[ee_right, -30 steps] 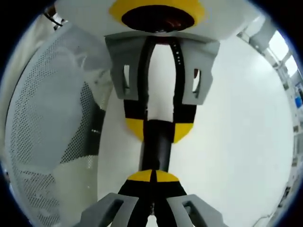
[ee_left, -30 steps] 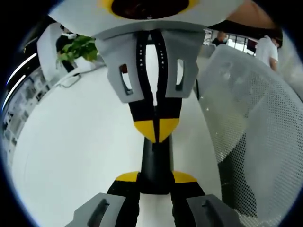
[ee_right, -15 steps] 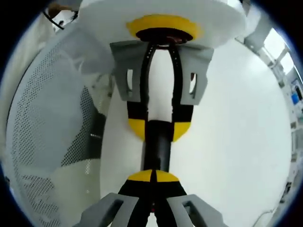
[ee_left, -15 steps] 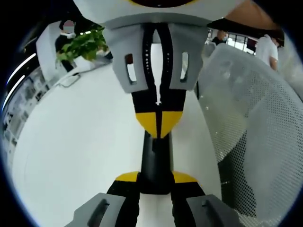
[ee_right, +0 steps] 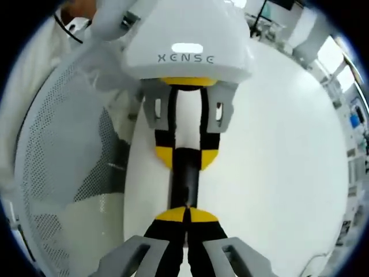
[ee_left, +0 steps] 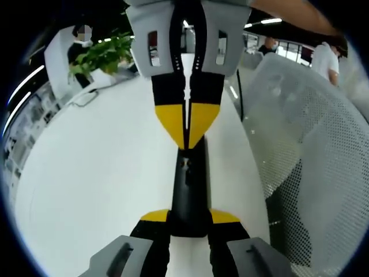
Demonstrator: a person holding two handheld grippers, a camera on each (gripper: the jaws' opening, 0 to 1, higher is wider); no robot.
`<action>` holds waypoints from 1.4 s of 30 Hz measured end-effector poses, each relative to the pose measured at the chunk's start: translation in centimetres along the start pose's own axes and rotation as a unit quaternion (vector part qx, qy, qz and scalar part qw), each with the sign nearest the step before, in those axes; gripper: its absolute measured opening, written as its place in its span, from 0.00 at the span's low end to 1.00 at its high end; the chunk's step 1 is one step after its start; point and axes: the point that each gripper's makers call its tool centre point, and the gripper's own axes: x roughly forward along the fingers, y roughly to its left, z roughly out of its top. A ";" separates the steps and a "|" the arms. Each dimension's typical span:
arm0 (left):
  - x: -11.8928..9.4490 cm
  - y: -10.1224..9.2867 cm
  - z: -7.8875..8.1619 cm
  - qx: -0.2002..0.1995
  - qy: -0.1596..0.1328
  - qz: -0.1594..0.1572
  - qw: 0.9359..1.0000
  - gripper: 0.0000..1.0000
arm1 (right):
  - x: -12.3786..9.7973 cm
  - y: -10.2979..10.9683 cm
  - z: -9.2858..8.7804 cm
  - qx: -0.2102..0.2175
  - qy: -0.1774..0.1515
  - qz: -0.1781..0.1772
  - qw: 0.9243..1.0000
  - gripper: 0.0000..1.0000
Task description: Press the specified remote control buttons in sequence, fully releasing each button before pressing the next.
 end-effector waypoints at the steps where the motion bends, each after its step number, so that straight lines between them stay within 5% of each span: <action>1: 0.0 0.0 0.0 0.000 0.000 0.000 1.000 0.23 | -0.2 0.0 0.1 0.000 0.000 -0.002 1.000 0.00; 18: -0.1 0.0 0.0 0.001 0.001 -0.001 1.000 0.23 | -1.5 -0.2 1.3 -0.006 -0.007 -0.012 1.000 0.00; 42: -0.2 0.1 0.0 -0.002 -0.014 0.000 1.000 0.23 | 1.9 0.1 1.6 0.022 -0.015 0.014 1.000 0.00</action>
